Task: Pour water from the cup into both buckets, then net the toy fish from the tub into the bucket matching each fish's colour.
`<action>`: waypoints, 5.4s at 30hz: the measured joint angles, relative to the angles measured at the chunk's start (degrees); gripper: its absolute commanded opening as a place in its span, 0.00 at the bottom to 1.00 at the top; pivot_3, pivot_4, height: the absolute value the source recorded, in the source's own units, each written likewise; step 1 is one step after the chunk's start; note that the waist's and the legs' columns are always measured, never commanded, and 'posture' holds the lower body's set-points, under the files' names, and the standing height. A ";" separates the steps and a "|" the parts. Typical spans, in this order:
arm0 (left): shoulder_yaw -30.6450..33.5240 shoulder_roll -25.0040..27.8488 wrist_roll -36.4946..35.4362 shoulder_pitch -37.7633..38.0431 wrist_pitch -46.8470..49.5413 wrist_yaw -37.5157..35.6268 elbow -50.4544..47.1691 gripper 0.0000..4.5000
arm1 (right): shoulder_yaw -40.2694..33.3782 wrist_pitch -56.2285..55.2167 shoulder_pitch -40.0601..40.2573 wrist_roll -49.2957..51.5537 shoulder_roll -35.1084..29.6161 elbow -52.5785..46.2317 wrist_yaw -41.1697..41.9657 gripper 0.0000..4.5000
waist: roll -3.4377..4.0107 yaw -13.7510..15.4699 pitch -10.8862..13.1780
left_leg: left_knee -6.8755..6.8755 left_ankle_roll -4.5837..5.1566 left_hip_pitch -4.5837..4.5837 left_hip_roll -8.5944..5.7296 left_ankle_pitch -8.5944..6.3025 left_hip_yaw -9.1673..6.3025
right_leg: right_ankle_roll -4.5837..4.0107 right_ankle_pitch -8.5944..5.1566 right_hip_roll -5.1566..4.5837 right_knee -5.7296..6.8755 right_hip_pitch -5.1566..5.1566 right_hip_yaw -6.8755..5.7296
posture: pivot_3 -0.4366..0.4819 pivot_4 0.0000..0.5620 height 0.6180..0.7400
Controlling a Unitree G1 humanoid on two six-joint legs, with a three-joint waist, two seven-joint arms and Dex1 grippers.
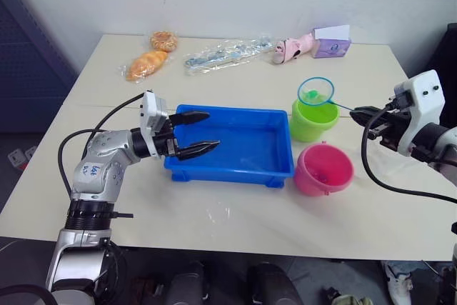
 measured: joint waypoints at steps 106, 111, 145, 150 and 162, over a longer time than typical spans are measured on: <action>6.38 10.32 2.26 4.77 -14.57 -7.93 8.93 0.99 | 26.26 -52.20 -2.46 -1.55 -2.10 12.92 4.19 0.00 | 0.03 -0.19 0.02 | 0.12 -0.28 0.33 0.59 0.15 0.05 | -0.03 0.01 0.55 0.02 0.25 0.20 | 0.48 0.27 1.00; 9.41 17.31 2.68 6.61 -17.03 -11.67 12.90 0.99 | 33.77 -27.78 -8.94 1.91 2.13 6.65 7.30 0.00 | 0.03 0.06 0.02 | 0.09 -0.09 0.28 0.36 -0.03 -0.12 | -0.11 0.02 0.23 -0.02 0.22 0.07 | 0.48 0.27 1.00; 6.49 20.94 6.11 4.88 -15.12 -12.27 15.63 0.99 | 42.67 -1.77 -24.70 -10.47 26.14 19.03 8.90 0.00 | 0.01 -0.32 0.01 | 0.25 -0.06 -0.58 0.10 -0.02 -0.06 | -0.11 0.02 -0.03 0.76 -0.72 -0.28 | 0.48 0.27 1.00; 5.97 20.66 6.16 3.60 -15.08 -12.41 15.39 0.99 | 38.74 -0.36 -22.95 -8.00 26.63 16.25 8.81 0.00 | 0.01 -0.29 0.01 | 0.25 -0.05 -0.58 0.09 -0.02 -0.06 | -0.11 0.02 -0.03 0.75 -0.72 -0.29 | 0.48 0.27 1.00; 4.49 15.30 5.49 -0.49 -14.11 -12.88 14.89 0.99 | 21.97 7.09 -9.56 3.43 16.14 -3.38 9.13 0.00 | -0.02 -0.12 -0.01 | 0.22 -0.02 -0.58 0.07 -0.01 -0.05 | -0.11 0.02 -0.05 0.64 -0.65 -0.32 | 0.48 0.27 1.00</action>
